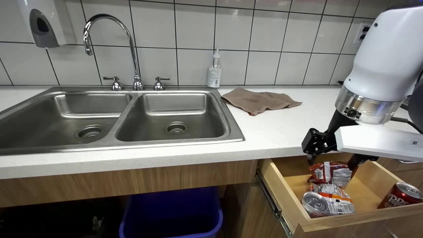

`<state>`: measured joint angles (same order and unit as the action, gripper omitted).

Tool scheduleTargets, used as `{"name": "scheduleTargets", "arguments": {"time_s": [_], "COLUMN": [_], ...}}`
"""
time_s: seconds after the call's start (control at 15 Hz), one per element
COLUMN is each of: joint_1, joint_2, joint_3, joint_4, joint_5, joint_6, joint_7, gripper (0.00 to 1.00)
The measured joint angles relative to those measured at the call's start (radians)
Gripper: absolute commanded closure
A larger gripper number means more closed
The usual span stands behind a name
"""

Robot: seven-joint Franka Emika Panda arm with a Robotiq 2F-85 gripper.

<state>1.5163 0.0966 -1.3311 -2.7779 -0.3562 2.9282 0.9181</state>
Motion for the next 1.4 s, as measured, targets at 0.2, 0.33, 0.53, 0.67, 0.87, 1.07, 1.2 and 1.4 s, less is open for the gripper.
{"name": "scheduleTargets", "arguments": {"time_s": [0.2, 0.33, 0.53, 0.67, 0.87, 1.07, 1.2, 1.4], "joint_1": [-0.001, -0.001, -0.001, -0.001, -0.001, -0.001, -0.001, -0.001], "joint_2": [-0.016, -0.030, -0.048, -0.060, -0.081, -0.105, -0.123, -0.153], "joint_3": [-0.004, -0.004, -0.004, -0.004, -0.004, -0.004, -0.004, -0.004], "joint_4": [0.000, 0.000, 0.000, 0.000, 0.000, 0.000, 0.000, 0.000], "joint_5": [-0.001, -0.001, -0.001, -0.002, -0.009, -0.026, -0.039, -0.062], "joint_6": [-0.021, -0.045, -0.077, -0.096, -0.131, -0.164, -0.187, -0.224], "joint_7": [-0.048, -0.068, -0.080, -0.083, -0.085, -0.085, -0.085, -0.085], "gripper": [0.00, 0.00, 0.00, 0.00, 0.00, 0.00, 0.00, 0.00]}}
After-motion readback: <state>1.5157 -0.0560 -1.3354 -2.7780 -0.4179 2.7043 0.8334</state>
